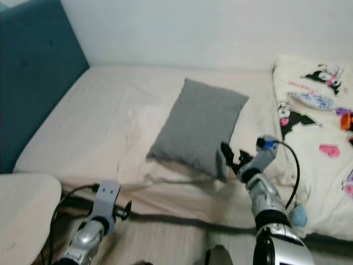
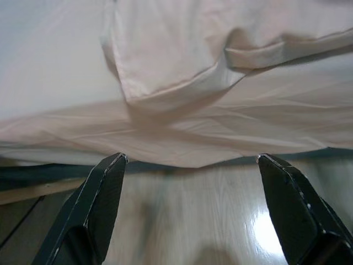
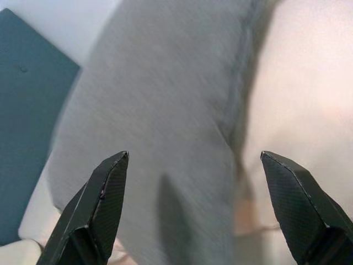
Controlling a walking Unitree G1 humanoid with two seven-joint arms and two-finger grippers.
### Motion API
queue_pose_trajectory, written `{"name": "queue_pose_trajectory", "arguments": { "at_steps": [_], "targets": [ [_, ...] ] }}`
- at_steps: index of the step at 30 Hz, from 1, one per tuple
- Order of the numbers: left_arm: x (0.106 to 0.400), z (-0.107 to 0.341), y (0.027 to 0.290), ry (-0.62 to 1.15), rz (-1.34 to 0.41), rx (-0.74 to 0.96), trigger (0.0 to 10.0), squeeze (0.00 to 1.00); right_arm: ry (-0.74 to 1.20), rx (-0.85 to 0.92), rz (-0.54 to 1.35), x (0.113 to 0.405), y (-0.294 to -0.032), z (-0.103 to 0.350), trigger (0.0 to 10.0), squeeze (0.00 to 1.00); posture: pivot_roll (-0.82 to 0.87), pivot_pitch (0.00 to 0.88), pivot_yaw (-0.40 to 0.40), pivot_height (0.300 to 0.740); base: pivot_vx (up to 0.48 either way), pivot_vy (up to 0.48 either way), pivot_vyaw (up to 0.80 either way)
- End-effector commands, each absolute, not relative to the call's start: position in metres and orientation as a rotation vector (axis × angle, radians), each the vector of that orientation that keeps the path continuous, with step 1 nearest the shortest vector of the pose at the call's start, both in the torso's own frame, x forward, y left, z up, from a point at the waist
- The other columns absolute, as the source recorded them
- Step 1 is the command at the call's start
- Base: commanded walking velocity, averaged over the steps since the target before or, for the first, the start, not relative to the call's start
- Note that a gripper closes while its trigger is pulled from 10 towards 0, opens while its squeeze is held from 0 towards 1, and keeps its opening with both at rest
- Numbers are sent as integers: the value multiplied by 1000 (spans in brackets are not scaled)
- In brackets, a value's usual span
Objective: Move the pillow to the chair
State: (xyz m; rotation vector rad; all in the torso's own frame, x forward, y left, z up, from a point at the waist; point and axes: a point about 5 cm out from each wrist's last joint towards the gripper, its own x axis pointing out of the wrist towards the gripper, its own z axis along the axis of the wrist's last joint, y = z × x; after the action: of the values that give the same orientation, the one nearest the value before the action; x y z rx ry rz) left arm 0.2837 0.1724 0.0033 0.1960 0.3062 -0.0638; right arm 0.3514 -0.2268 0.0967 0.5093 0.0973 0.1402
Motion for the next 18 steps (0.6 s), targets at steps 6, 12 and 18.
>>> {"name": "queue_pose_trajectory", "arguments": {
  "at_steps": [6,12,18],
  "targets": [
    [288,12,181,263,-33,184,10000,0,69,559,136,352,-230,99,10000,0,-203,120,80,573,0,0,0],
    [294,22,183,210,-35,182,10000,0,-4,662,211,357,-228,111,10000,0,-191,134,91,573,0,0,0],
    [295,30,188,168,-28,192,10000,0,-86,752,285,362,-223,125,10000,0,-170,155,100,573,0,0,0]
  ]
}}
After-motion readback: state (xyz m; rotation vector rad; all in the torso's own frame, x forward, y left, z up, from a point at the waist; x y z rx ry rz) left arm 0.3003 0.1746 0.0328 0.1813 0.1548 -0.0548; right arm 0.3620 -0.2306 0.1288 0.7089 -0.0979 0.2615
